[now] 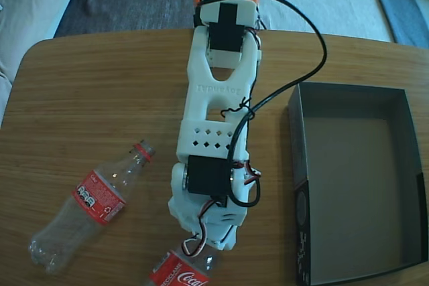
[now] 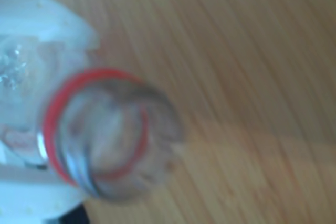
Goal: Grasp the bottles and put them in the box.
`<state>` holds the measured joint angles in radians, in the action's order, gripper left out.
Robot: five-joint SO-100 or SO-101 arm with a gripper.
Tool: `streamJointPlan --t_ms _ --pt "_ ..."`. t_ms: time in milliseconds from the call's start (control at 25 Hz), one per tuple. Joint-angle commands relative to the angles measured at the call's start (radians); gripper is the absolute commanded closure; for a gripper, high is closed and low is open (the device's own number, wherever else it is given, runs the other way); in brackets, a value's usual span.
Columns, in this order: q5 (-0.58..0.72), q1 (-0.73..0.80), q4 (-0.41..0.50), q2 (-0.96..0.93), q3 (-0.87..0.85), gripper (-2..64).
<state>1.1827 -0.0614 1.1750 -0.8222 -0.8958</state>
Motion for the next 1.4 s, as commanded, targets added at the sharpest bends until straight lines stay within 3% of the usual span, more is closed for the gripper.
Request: streamJointPlan --t_ms 0,480,1160,1360 --pt "-0.009 -0.015 0.005 -0.021 0.023 41.2" --pt "-0.009 -0.018 0.005 -0.023 0.023 61.4" --pt "-0.009 -0.018 0.011 -0.212 0.028 61.8" --pt "-0.009 -0.018 0.120 -0.273 0.037 61.8"
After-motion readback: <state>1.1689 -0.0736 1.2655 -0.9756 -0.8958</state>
